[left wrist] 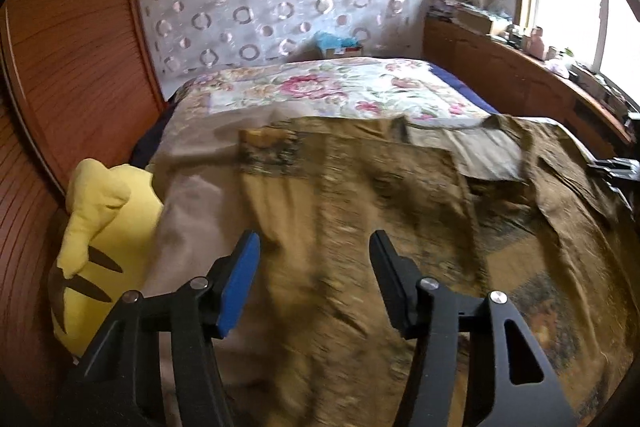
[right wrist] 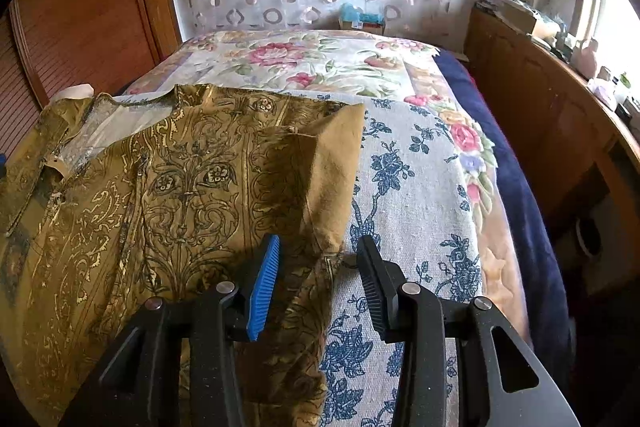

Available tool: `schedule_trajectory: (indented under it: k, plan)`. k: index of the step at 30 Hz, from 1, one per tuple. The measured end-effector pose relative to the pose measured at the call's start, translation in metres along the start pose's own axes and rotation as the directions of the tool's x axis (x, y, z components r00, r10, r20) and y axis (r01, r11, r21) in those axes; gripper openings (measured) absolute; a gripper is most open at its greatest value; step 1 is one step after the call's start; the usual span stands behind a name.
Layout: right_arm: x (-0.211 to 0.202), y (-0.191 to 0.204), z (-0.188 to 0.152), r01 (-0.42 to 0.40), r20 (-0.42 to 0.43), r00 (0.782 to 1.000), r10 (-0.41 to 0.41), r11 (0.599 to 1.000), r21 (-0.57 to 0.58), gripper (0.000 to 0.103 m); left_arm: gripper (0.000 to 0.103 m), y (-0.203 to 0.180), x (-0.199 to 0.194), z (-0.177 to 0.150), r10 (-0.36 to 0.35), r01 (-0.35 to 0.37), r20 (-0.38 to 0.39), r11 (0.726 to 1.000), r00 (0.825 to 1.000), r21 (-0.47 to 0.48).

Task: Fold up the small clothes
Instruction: 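Reach the left gripper to the folded panel's edge and grasp it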

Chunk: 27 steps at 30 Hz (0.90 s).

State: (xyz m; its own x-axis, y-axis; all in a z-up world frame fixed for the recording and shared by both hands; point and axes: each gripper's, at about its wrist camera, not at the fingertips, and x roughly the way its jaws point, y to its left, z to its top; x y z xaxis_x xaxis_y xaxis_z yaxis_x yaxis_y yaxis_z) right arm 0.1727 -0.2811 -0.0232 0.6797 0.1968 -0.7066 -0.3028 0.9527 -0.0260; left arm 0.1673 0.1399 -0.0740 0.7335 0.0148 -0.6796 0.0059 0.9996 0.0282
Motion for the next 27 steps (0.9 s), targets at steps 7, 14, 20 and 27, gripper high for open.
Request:
schedule_trajectory:
  k: [7,14,20,27]
  plan:
    - [-0.002,0.002,-0.003,0.006,0.001,1.000,-0.006,1.000,-0.004,0.042,0.057,0.025,0.024,0.021,0.012,-0.014,-0.035,0.998,0.999,-0.061]
    - [-0.003,0.003,-0.004,0.009,0.002,1.000,-0.009,1.000,-0.007,0.042,0.051,0.036,0.049,0.031,-0.005,-0.003,-0.080,0.995,0.997,-0.096]
    - [-0.003,0.003,-0.005,0.008,0.002,1.000,-0.008,1.000,-0.006,0.042,0.051,0.038,0.064,0.041,-0.009,-0.003,-0.106,0.994,0.994,-0.111]
    - [-0.003,0.003,-0.004,0.008,0.003,1.000,-0.008,1.000,-0.007,0.042,0.050,0.040,0.074,0.047,-0.038,0.021,-0.123,0.991,0.992,-0.133]
